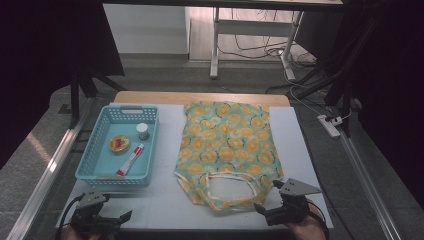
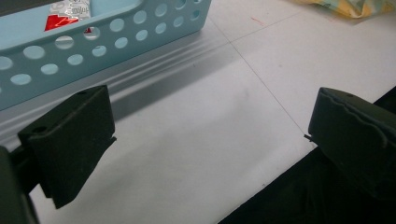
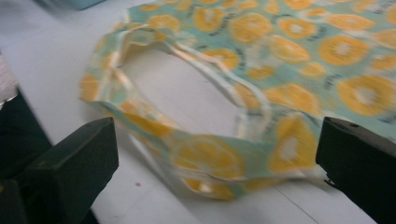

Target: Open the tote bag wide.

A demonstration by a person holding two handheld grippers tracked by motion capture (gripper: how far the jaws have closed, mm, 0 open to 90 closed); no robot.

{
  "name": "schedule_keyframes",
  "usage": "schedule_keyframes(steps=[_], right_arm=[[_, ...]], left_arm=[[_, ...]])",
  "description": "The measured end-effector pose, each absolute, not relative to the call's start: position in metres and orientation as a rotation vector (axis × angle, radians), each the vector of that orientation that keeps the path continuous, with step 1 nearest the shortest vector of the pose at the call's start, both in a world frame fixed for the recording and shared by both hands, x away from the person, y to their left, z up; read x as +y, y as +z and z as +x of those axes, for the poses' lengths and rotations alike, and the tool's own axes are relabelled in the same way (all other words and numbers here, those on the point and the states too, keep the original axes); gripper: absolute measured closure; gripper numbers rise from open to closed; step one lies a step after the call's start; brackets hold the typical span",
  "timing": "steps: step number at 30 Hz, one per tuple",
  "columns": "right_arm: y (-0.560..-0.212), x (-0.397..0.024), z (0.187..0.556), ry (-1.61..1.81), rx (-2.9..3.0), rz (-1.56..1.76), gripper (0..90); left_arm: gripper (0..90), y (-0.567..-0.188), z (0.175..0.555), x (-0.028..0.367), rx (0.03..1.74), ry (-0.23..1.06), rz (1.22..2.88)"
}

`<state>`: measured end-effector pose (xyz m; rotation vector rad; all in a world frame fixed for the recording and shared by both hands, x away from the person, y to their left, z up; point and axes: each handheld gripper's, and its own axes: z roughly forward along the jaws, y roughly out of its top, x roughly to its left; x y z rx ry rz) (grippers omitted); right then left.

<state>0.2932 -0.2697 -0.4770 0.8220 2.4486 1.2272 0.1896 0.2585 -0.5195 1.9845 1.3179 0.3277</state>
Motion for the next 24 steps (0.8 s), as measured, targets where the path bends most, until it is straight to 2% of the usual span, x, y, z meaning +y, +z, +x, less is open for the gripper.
schedule_keyframes(steps=[24], right_arm=[[-0.478, -0.201, 0.299, 1.201, 2.634, 0.688, 0.0]], left_arm=[[0.8, -0.52, 0.19, 0.259, 1.314, 0.321, 1.987]])
